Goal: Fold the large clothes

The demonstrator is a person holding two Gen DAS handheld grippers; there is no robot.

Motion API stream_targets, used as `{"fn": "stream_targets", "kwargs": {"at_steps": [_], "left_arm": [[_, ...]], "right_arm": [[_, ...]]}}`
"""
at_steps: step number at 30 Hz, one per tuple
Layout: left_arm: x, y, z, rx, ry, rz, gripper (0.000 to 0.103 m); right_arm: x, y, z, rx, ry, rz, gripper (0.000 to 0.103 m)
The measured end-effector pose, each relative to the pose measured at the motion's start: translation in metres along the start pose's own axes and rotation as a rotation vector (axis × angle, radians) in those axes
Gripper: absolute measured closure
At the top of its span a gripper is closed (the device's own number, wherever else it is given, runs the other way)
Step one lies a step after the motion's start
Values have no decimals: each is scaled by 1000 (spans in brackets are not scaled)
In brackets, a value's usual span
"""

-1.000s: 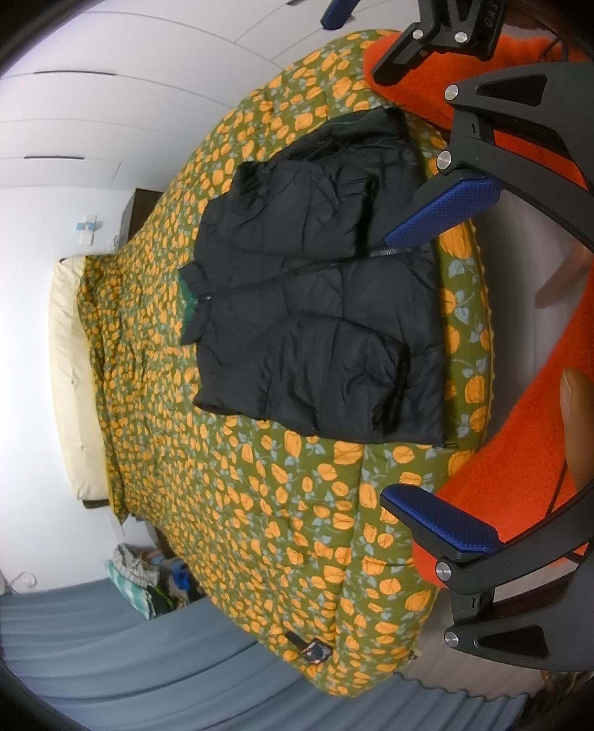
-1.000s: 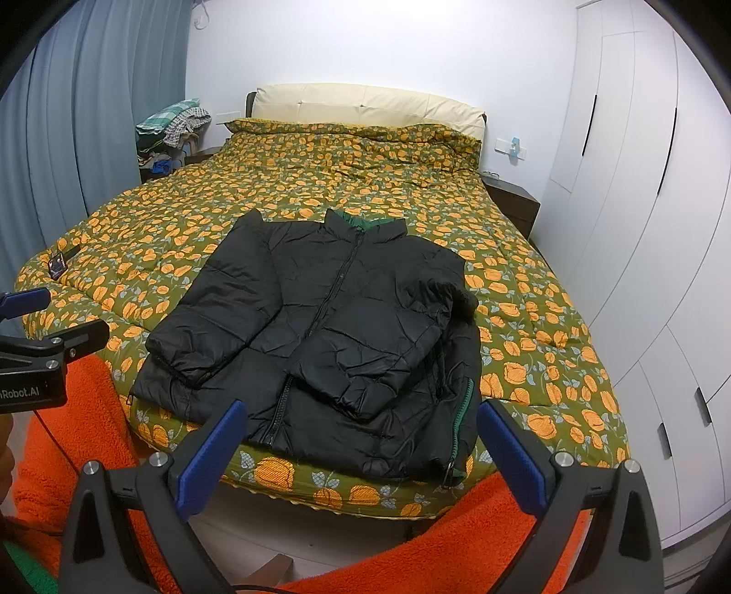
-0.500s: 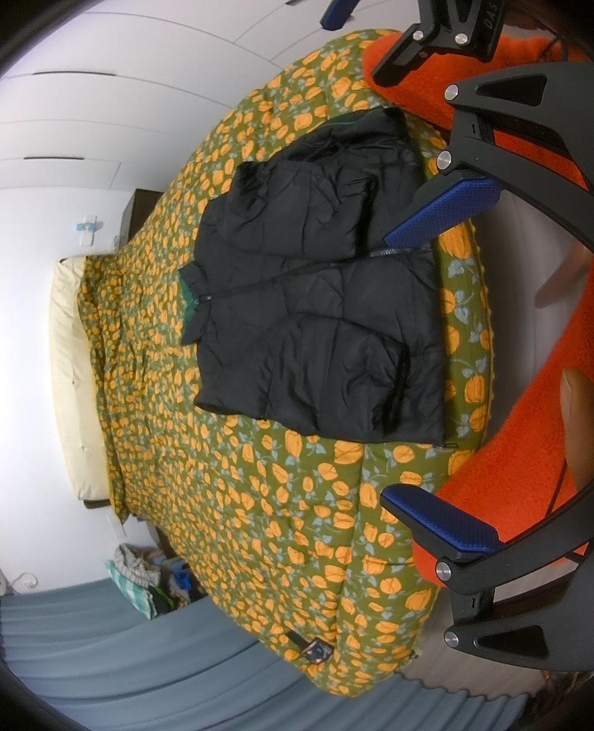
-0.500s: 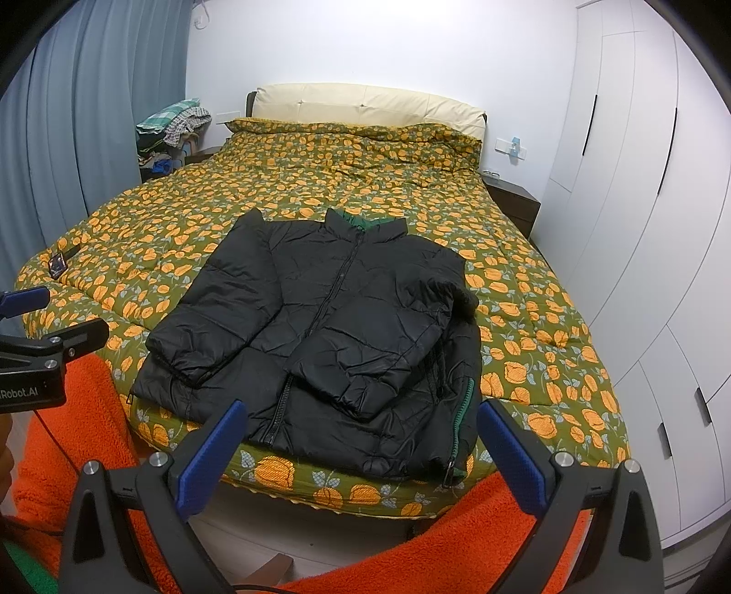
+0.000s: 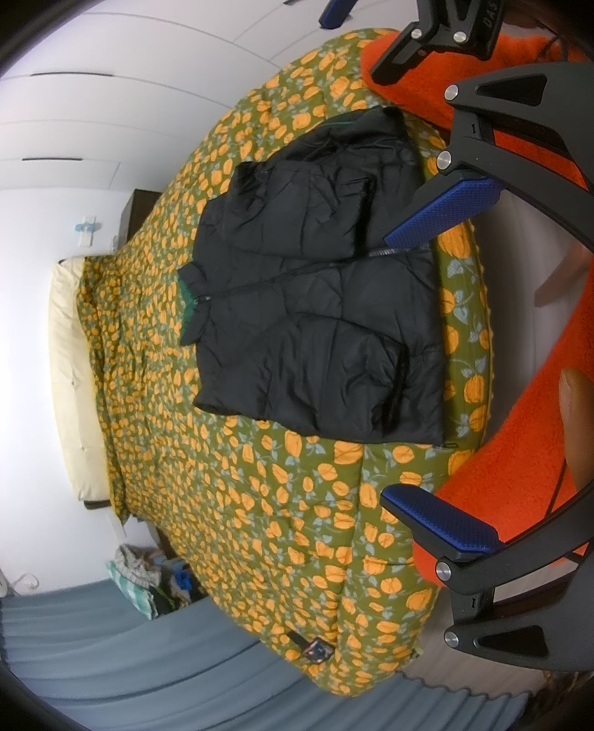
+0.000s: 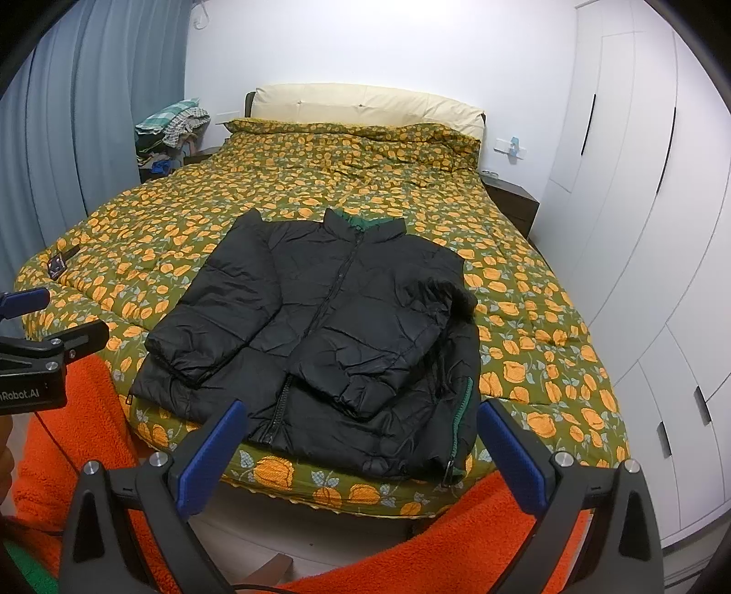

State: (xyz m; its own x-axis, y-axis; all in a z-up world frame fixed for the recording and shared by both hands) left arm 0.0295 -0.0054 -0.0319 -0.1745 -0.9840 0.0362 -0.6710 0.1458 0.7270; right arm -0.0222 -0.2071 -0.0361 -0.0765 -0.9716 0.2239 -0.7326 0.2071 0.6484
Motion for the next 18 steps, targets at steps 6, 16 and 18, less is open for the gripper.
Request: {"fn": "stream_targets", "kwargs": {"at_steps": [6, 16, 18], "left_arm": [[-1, 0, 0, 0, 2, 0, 0], [0, 0, 2, 0, -1, 1, 0], [0, 0, 2, -1, -1, 1, 0]], "right_arm": [[0, 0, 0, 2, 1, 1, 1], [-1, 0, 1, 3, 5, -1, 1], [-2, 0, 1, 4, 8, -3, 1]]}}
Point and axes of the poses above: each gripper's, at about its wrist camera, not at the fingertips, and y roughly against the way its jaws point, x to its right, z to its underside, the point moved 5 cm from there along -y, roughly the way its jaws point, and after that the axes turned 9 degrees about z, right-handed, at the moved point
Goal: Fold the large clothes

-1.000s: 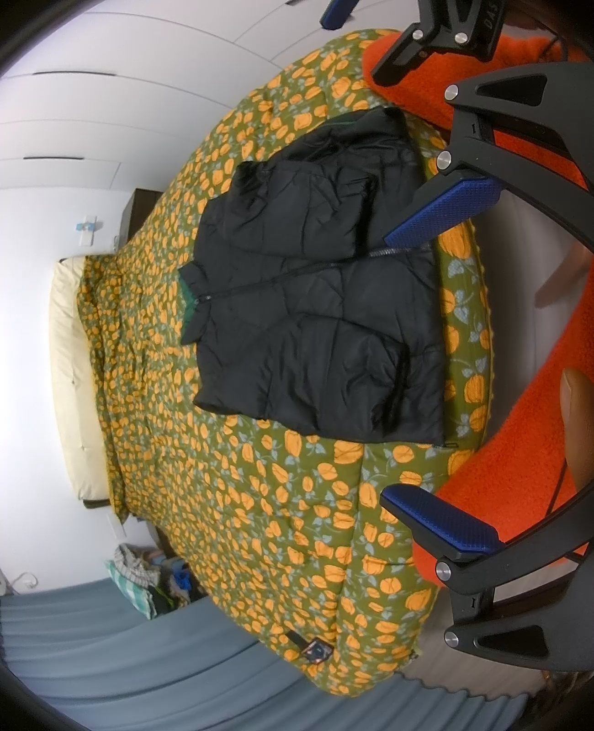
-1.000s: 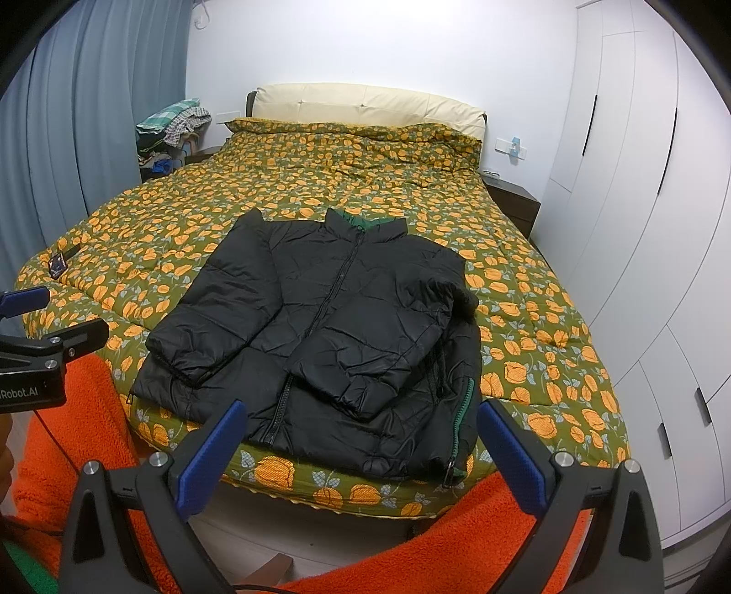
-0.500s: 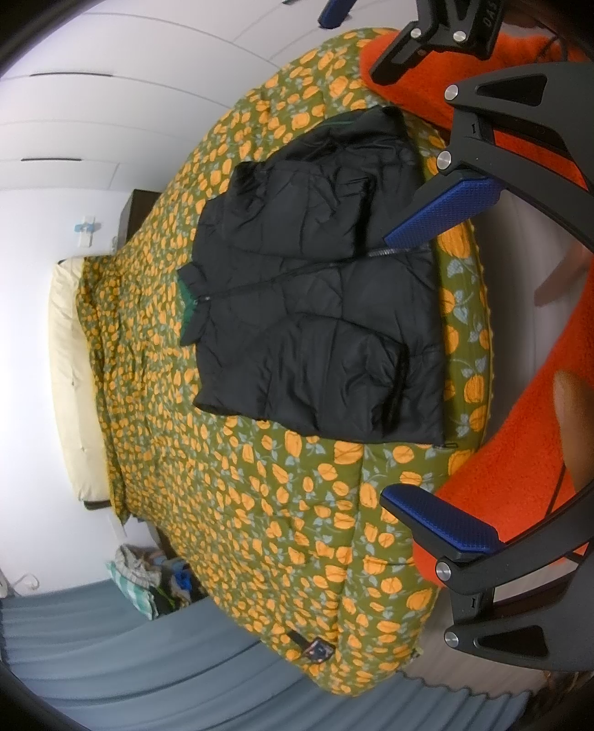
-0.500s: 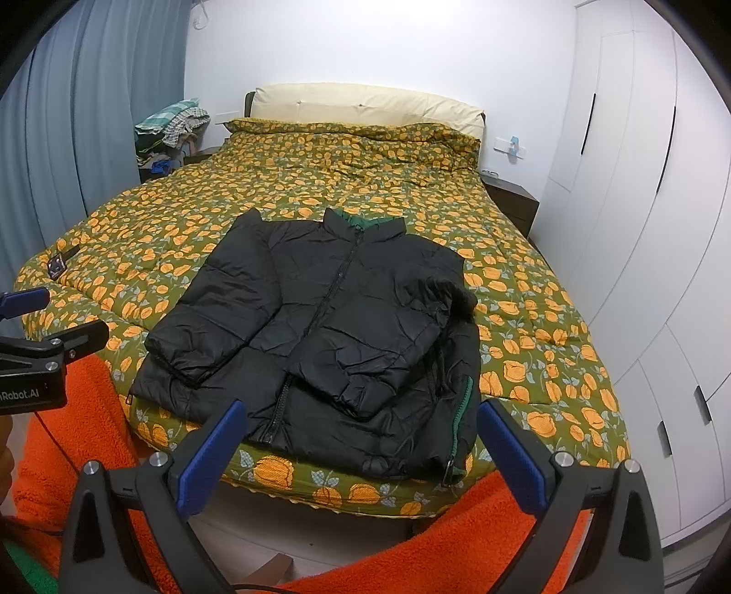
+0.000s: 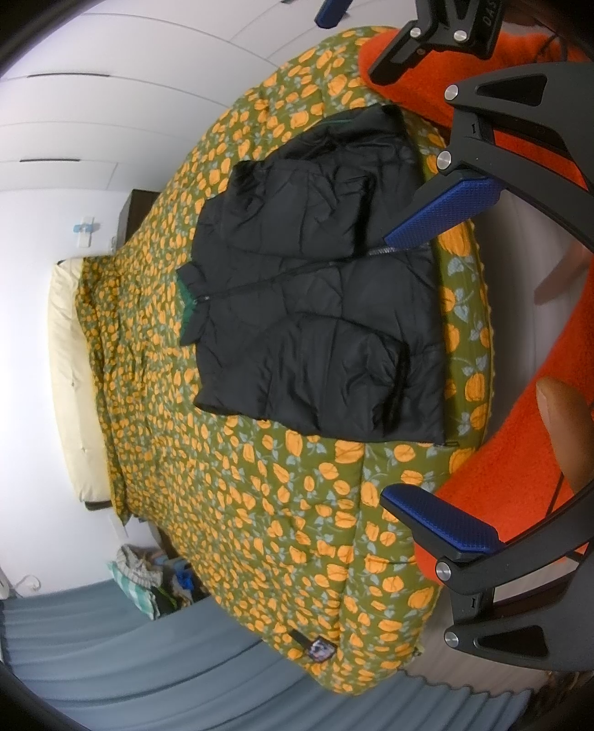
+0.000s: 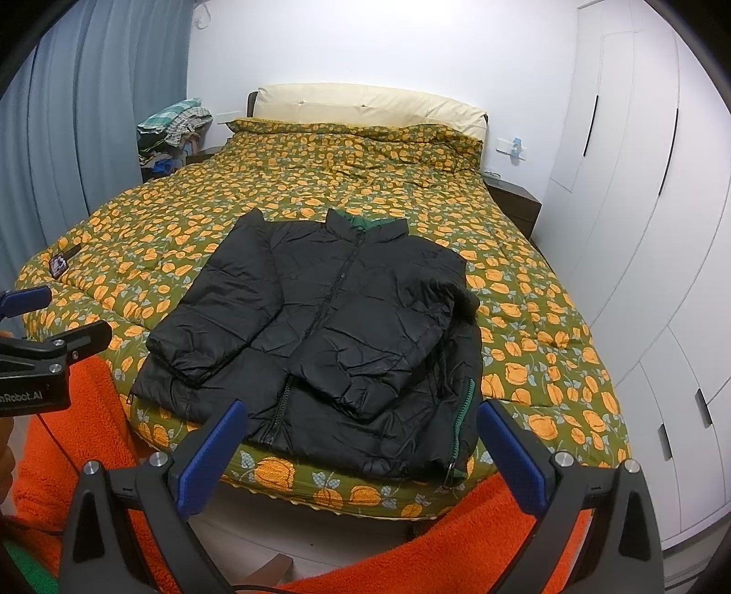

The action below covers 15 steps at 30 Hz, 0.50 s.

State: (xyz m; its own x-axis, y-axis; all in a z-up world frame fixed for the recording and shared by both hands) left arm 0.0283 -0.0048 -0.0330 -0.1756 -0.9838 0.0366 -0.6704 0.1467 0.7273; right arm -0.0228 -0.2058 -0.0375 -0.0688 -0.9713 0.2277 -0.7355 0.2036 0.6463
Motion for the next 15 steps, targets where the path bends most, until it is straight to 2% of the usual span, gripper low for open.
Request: {"fn": "stream_targets", "kwargs": {"at_steps": [15], "left_arm": [[0, 1, -1, 0, -2, 0, 0]], "right_arm": [[-3, -1, -2, 1, 4, -4, 1]]}}
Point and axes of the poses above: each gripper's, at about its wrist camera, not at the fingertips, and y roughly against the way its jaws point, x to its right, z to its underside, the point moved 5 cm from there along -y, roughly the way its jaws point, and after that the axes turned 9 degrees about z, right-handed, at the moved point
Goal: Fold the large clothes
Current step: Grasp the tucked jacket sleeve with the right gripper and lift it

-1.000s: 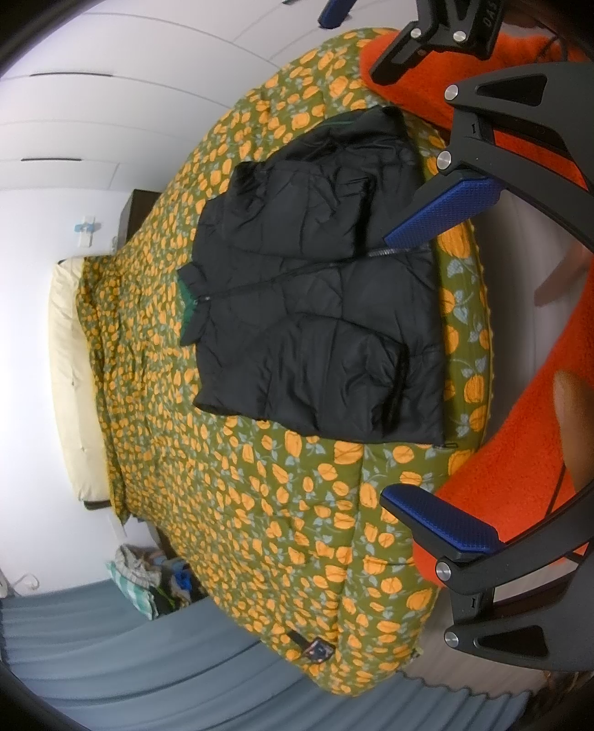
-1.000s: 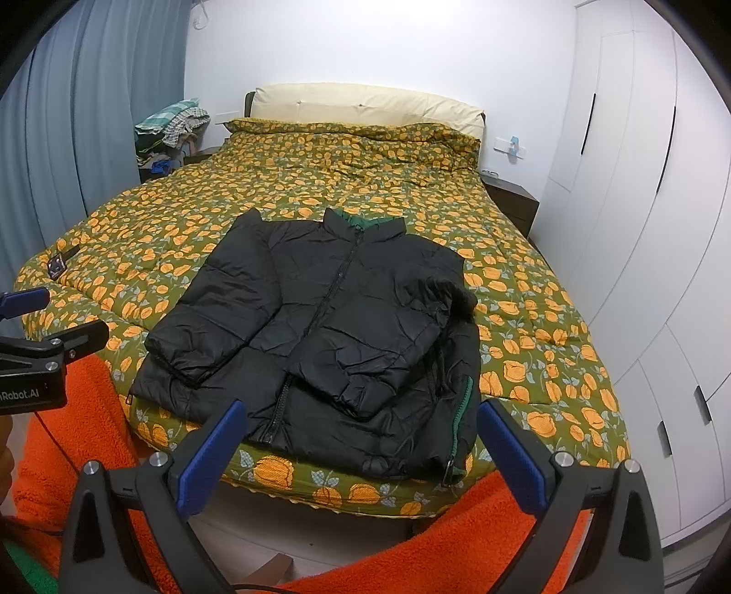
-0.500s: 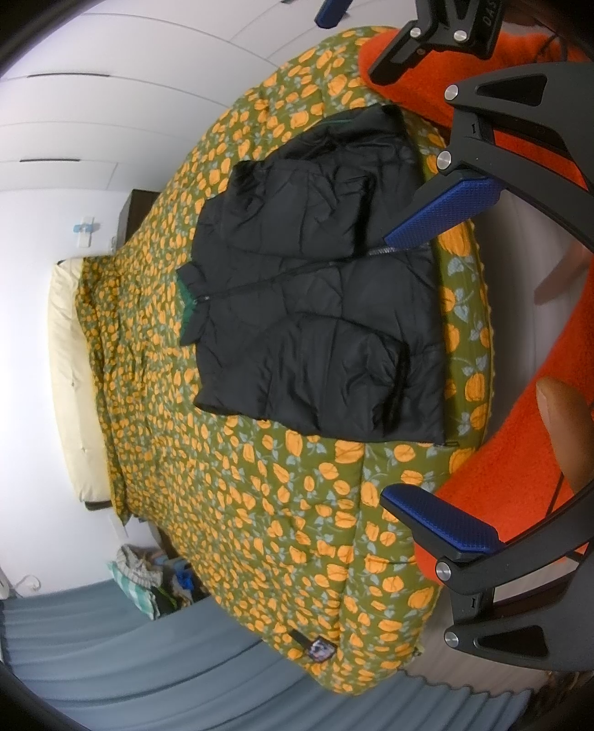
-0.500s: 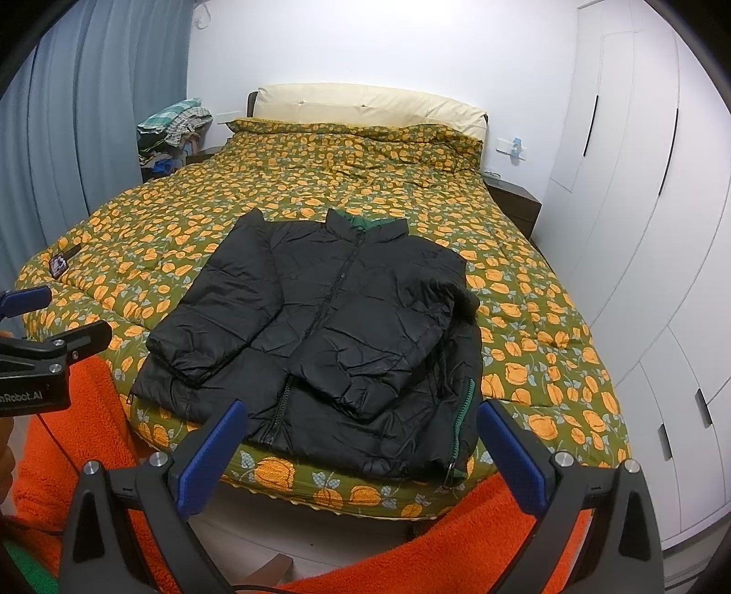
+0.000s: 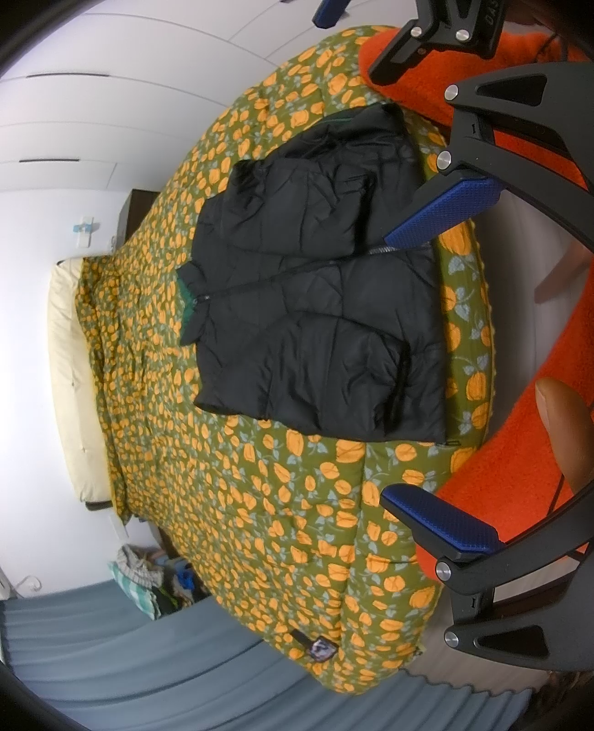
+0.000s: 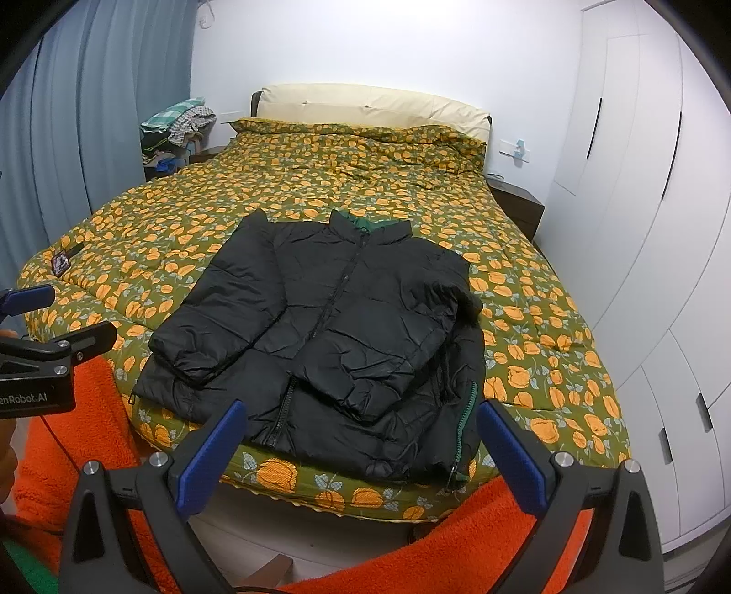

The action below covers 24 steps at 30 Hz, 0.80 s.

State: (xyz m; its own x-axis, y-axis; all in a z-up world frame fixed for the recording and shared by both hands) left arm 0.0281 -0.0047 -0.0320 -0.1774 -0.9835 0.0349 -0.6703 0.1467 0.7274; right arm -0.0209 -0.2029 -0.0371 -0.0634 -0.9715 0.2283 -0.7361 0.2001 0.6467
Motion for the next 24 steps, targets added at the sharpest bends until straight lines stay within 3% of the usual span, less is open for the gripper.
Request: {"fn": "stream_targets", "kwargs": {"at_steps": [10, 17, 21, 24], "left_arm": [[-11, 1, -3, 7, 6, -6, 0], [-27, -1, -10, 42, 6, -45, 0], [-41, -5, -11, 49, 61, -12, 0], [-46, -6, -11, 65, 85, -2, 0]], "right_arm": [[0, 0, -2, 8, 9, -1, 1], [5, -3, -18, 102, 100, -22, 1], [-13, -41, -18, 64, 294, -134, 1], [-39, -77, -4, 22, 491, -156, 1]]}}
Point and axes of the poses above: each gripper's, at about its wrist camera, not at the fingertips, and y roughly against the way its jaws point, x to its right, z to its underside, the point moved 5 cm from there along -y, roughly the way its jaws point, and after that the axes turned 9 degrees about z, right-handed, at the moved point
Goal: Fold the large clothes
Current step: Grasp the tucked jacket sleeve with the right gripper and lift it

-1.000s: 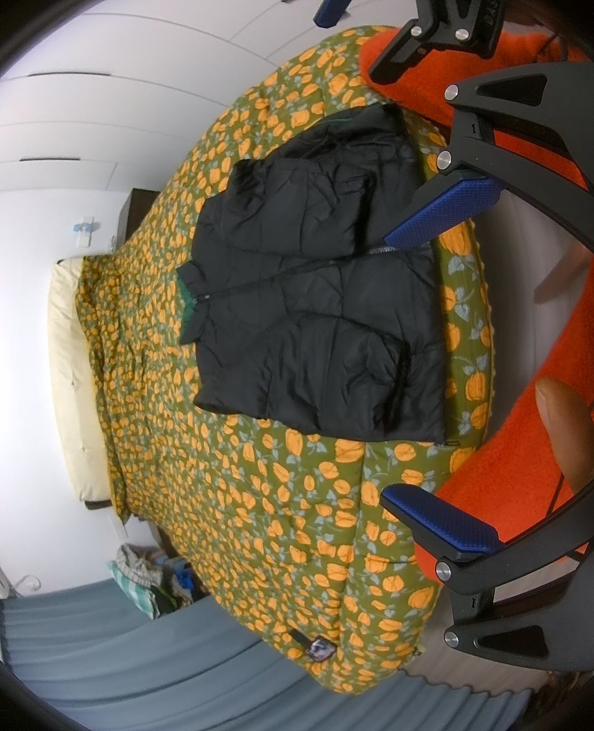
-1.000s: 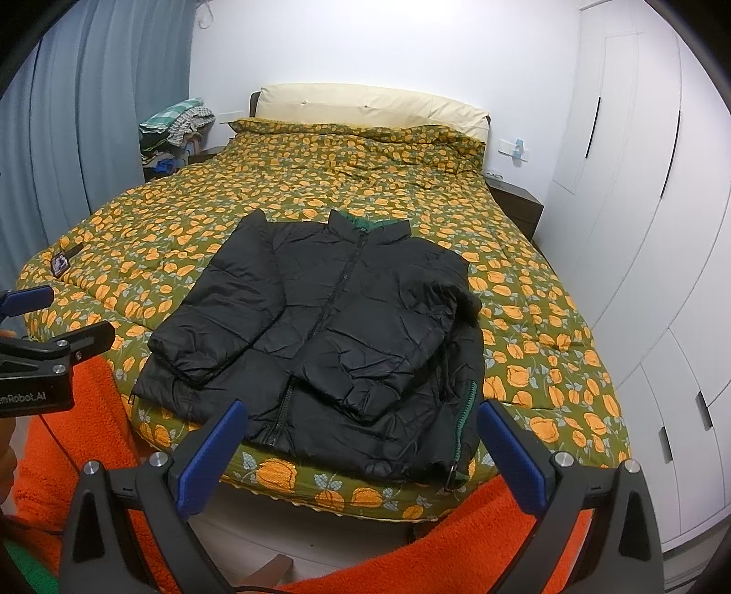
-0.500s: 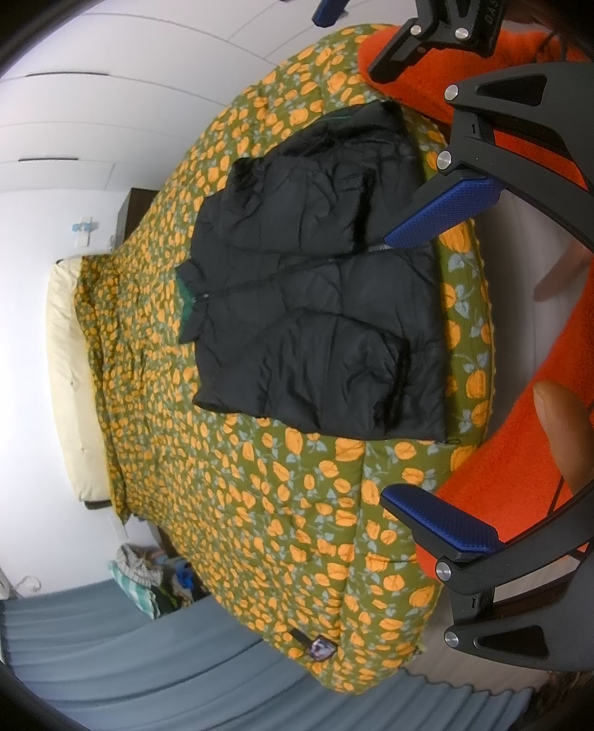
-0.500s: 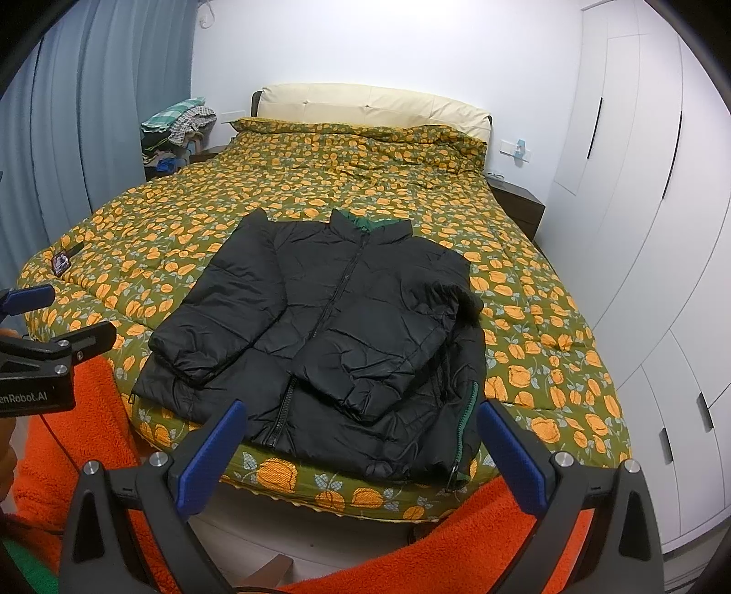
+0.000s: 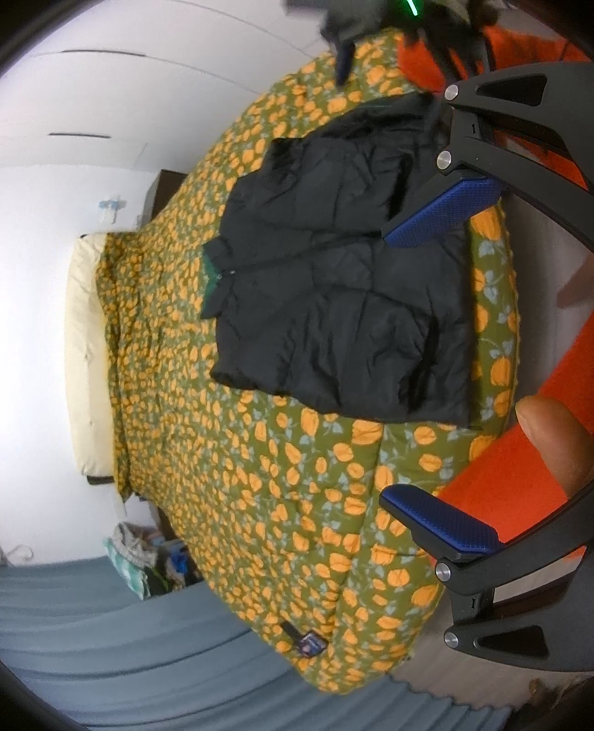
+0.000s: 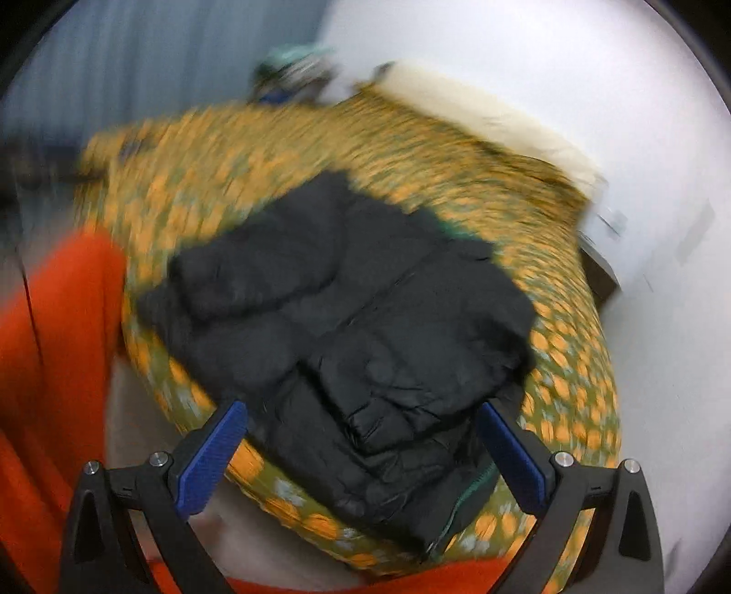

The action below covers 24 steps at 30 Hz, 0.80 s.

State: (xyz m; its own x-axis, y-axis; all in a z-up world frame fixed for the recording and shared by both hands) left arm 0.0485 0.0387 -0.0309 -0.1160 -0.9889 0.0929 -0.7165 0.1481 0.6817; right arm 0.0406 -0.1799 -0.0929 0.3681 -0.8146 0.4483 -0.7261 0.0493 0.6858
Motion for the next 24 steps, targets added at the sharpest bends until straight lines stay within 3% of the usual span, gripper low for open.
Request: {"fn": "stream_targets", "kwargs": {"at_steps": [3, 8, 10, 12, 14, 18, 24], "left_arm": [[-3, -3, 2, 5, 27, 29, 0], [-9, -17, 13, -54, 23, 7, 0], [-7, -22, 16, -71, 2, -8, 0], [-3, -27, 19, -85, -16, -9, 0], [2, -32, 22, -102, -32, 0, 0], [12, -44, 22, -134, -45, 37, 0], [22, -50, 7, -113, -24, 88, 0]], "right_arm": [[-22, -48, 0, -28, 121, -34, 1], [-29, -120, 3, -77, 152, -16, 3], [-27, -142, 11, -119, 146, -8, 22], [-21, -151, 16, -159, 80, -50, 73], [-7, -139, 14, -137, -3, -44, 89], [57, -84, 6, -20, -233, -16, 91], [224, -15, 43, 75, -587, 215, 91]]}}
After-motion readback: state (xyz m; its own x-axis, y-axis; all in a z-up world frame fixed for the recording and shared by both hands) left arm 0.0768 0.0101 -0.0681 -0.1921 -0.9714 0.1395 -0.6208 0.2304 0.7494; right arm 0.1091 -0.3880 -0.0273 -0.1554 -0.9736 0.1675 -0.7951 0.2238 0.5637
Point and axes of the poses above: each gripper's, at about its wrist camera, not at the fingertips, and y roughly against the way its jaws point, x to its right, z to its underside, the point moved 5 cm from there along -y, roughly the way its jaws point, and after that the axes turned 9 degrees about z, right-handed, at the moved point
